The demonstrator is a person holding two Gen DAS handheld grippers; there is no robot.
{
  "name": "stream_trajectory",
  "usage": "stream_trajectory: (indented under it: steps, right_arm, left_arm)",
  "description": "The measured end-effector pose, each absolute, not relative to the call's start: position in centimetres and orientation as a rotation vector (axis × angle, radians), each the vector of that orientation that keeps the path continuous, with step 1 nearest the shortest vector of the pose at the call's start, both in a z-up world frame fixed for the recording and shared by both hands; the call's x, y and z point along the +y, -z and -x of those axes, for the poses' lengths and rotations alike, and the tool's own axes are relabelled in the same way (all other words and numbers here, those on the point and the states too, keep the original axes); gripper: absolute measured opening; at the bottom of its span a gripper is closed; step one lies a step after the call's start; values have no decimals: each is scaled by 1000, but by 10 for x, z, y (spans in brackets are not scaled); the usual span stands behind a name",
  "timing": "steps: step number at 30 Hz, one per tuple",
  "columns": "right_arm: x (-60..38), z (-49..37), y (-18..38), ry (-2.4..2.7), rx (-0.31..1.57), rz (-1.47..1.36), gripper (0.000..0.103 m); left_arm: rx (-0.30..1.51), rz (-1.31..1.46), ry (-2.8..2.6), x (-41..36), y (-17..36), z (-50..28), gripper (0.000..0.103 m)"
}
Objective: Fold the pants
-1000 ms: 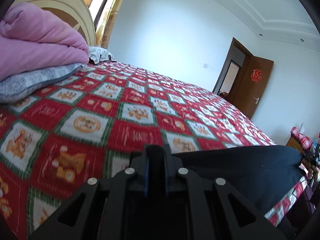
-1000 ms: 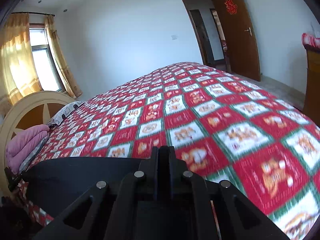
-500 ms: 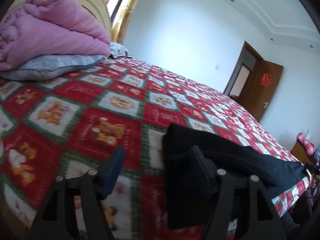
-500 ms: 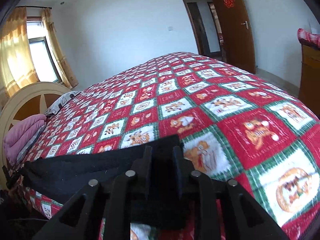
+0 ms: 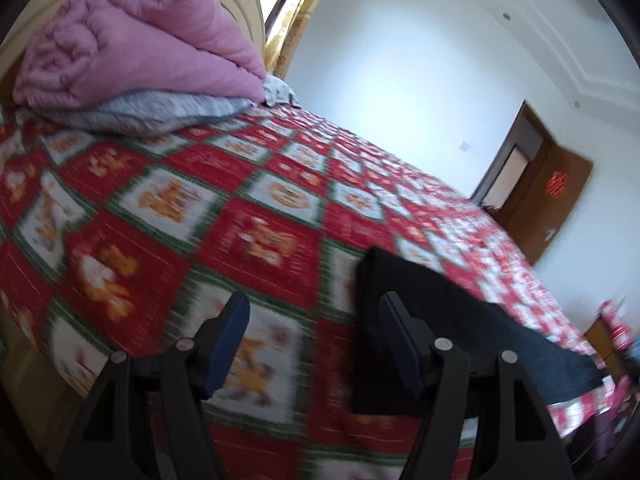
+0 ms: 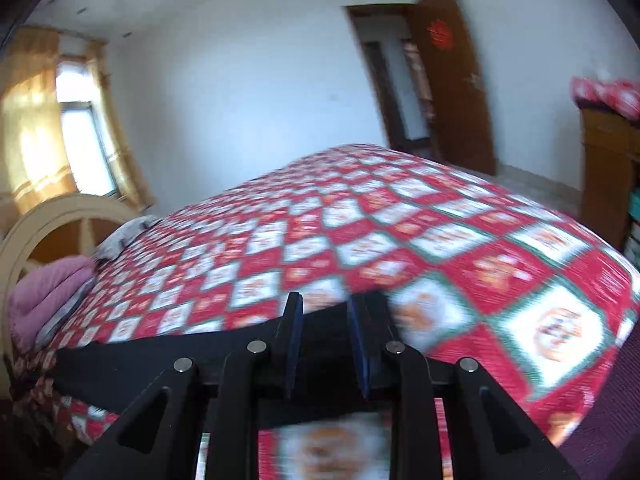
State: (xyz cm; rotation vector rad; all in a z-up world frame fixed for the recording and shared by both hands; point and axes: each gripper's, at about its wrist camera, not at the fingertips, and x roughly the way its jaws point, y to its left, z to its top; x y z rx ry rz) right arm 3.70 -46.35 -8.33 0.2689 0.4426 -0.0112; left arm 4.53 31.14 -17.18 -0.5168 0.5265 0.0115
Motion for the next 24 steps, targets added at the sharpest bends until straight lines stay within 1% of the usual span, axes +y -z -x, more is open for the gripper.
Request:
stream_trajectory:
  steps: [1,2,3,6,9,10,11,13,15,16,17,19,20,24]
  right_arm:
    - [-445,-42,80,-27,447,-241,48]
    - [-428,-47,78,-66,454,-215,53]
    - [-408,-51,78,-109,461,-182,55]
    - [-350,-64,79,-244,469,-95,55]
    - [-286,-81,92,-361,509,-37,55]
    - [-272,-84,96,-383,519,-18,55]
    - [-251,-87,102,-415,535,13,55]
    - [-213,-91,114,-461,559,80,55]
    - [-176,-93,129,-518,584,163,55]
    - [-157,-92,137,-543,592,212,55]
    - [-145,-90,143,-556,595,251,55]
    - [-117,-85,159,-602,601,342,55]
    - [-109,-85,164,-616,604,365,55]
    - [-84,-85,186,-619,601,466,55]
  left_arm:
    - [532,543,8,308,171,-46,70]
    - [538,575,30,306,172,-47,70]
    - [554,626,55,303,175,-51,70]
    - [598,714,84,298,184,-62,70]
    - [623,703,82,287,188,-70,67]
    - [633,693,79,285,189,-72,61]
    - [641,687,81,283,191,-73,50]
    - [649,667,88,279,193,-73,37]
    - [656,616,80,275,191,-72,31]
    - [652,607,88,275,190,-71,25]
    - [649,607,94,278,190,-70,17]
    - [642,606,95,280,188,-68,15]
    - [637,606,97,281,188,-68,11]
    - [614,600,117,282,180,-64,9]
